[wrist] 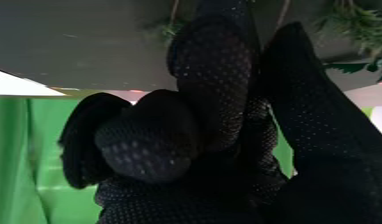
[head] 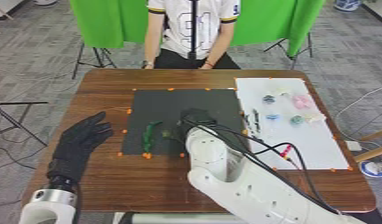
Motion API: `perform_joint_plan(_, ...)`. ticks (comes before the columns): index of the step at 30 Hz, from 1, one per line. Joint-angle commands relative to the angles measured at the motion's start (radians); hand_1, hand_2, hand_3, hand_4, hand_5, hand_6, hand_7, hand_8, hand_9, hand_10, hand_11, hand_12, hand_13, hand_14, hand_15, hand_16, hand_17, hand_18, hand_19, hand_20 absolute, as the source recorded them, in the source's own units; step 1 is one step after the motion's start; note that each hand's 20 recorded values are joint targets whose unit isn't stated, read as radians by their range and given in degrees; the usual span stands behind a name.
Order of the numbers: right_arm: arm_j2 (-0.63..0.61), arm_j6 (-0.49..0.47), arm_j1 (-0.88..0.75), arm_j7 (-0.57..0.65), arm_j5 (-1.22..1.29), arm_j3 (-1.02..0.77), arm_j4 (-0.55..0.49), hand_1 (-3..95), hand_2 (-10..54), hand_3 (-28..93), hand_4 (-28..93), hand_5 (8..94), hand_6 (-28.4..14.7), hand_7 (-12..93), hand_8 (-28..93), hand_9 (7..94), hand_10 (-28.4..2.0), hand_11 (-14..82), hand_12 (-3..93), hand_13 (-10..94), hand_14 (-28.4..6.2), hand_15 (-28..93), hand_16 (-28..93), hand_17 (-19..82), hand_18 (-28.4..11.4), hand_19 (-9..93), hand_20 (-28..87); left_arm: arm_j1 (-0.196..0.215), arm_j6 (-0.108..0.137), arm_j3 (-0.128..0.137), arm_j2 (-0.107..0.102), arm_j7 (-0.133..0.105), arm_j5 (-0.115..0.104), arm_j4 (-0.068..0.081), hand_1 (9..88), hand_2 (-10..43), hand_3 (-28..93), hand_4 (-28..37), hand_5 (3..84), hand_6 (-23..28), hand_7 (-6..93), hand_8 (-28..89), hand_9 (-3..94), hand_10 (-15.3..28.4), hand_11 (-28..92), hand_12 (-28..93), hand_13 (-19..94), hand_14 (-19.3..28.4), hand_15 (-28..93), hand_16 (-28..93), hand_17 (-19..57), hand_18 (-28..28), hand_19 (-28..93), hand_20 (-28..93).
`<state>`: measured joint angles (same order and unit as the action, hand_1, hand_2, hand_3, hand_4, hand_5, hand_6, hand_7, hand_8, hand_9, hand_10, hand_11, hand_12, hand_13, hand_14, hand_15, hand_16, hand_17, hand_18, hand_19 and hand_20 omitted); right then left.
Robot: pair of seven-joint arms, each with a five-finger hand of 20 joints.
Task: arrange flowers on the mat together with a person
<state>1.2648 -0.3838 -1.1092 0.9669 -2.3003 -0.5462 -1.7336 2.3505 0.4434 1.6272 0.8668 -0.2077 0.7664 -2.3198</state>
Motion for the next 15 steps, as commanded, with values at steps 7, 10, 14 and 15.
perform_joint_plan(7,0.014,0.009,0.027,0.020,0.005,0.025,-0.003,47.1,-1.6,63,-20,93.7,0.9,29,-14,93.7,-9.6,52.0,13.5,94,-5.6,68,16,67,-20.3,93,32,0.001,-0.013,-0.002,0.004,0.013,0.008,0.008,22.5,7.1,80,-28.3,39.9,11.0,16.3,-11,34.9,20.5,34,8,24,26.2,58,-14,-7.2,21.0,55,4)
perform_joint_plan(10,0.015,0.006,0.025,0.027,0.023,0.023,-0.012,46.9,-1.9,63,-20,93.7,0.8,30,-14,93.7,-9.6,52.1,13.3,94,-5.5,68,16,67,-20.1,93,32,0.000,-0.012,0.001,0.005,0.017,0.007,0.008,22.7,7.1,80,-28.2,40.0,11.0,16.3,-11,34.9,20.6,34,8,24,26.2,58,-14,-7.2,21.0,55,4)
perform_joint_plan(14,0.015,0.005,0.026,0.023,0.029,0.027,-0.018,46.5,-2.0,64,-20,93.7,0.8,30,-15,93.7,-9.8,51.3,12.9,94,-5.4,68,15,67,-19.7,93,31,-0.007,-0.014,-0.004,0.005,0.018,0.008,0.011,22.7,7.2,80,-28.1,40.0,11.0,16.2,-11,35.0,20.6,34,8,24,26.1,58,-14,-7.2,21.0,55,4)
perform_joint_plan(15,0.015,0.008,0.027,0.023,0.029,0.028,-0.019,46.5,-2.1,64,-20,93.7,0.9,30,-15,93.7,-9.8,51.1,12.8,94,-5.4,68,15,67,-19.5,93,30,-0.009,-0.013,-0.008,0.004,0.015,0.008,0.012,22.7,7.2,80,-28.1,40.0,11.0,16.2,-11,35.0,20.6,34,8,24,26.1,58,-14,-7.2,21.0,55,4)
